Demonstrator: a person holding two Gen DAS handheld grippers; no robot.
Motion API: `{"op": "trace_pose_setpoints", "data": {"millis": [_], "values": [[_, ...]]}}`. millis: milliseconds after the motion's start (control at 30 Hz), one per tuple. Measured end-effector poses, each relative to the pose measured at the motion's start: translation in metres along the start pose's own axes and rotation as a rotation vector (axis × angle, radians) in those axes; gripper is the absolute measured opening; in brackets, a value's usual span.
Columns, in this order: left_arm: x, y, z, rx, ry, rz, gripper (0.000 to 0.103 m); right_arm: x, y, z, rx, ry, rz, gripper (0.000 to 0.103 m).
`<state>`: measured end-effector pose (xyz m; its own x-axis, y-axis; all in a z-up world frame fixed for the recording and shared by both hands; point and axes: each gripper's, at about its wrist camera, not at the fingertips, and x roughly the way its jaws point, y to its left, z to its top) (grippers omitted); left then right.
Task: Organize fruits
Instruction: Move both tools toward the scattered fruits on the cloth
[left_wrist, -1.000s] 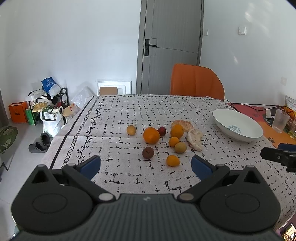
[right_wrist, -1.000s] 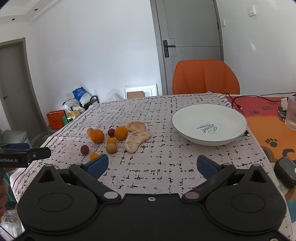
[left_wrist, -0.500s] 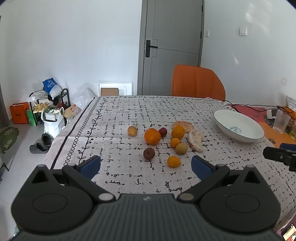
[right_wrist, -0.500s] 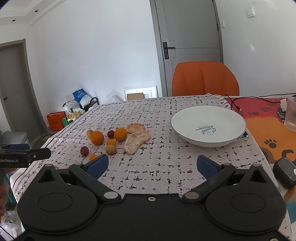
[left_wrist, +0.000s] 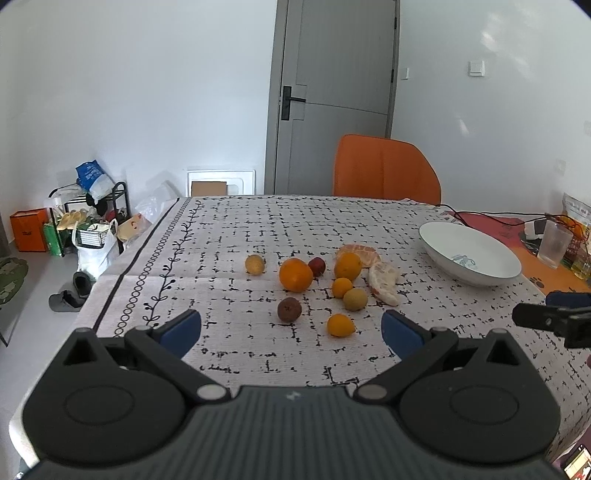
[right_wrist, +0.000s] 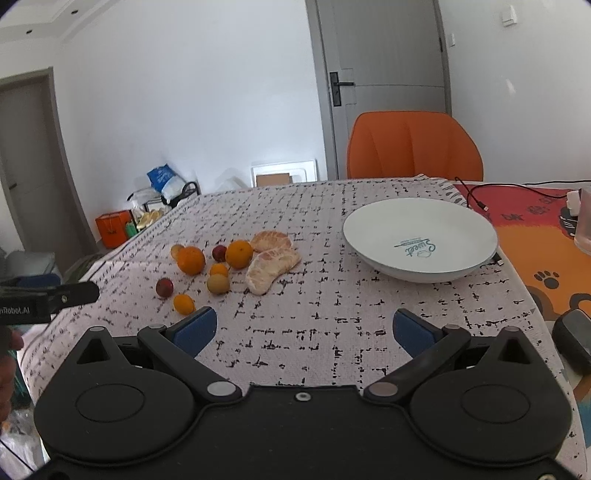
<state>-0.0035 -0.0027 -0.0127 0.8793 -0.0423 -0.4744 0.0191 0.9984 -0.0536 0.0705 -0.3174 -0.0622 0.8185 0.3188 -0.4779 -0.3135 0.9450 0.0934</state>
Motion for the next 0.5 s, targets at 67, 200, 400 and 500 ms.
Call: {"op": "trace_pose_setpoints", "data": {"millis": [67, 200, 400, 500], "values": [[0.004, -0.001, -0.002, 0.001, 0.004, -0.004, 0.103, 0.002, -0.001, -0.001, -0.002, 0.001, 0.013, 0.103], [0.012, -0.002, -0.004, 0.0, 0.021, -0.031, 0.103, 0.011, -0.001, -0.003, -0.012, 0.019, 0.021, 0.103], [0.023, -0.001, -0.008, -0.008, 0.028, -0.058, 0.101, 0.024, 0.001, -0.004, -0.027, 0.036, 0.038, 0.103], [0.028, -0.002, -0.009, 0.0, 0.028, -0.059, 0.1, 0.029, 0.002, -0.005, -0.032, 0.043, 0.05, 0.103]]}}
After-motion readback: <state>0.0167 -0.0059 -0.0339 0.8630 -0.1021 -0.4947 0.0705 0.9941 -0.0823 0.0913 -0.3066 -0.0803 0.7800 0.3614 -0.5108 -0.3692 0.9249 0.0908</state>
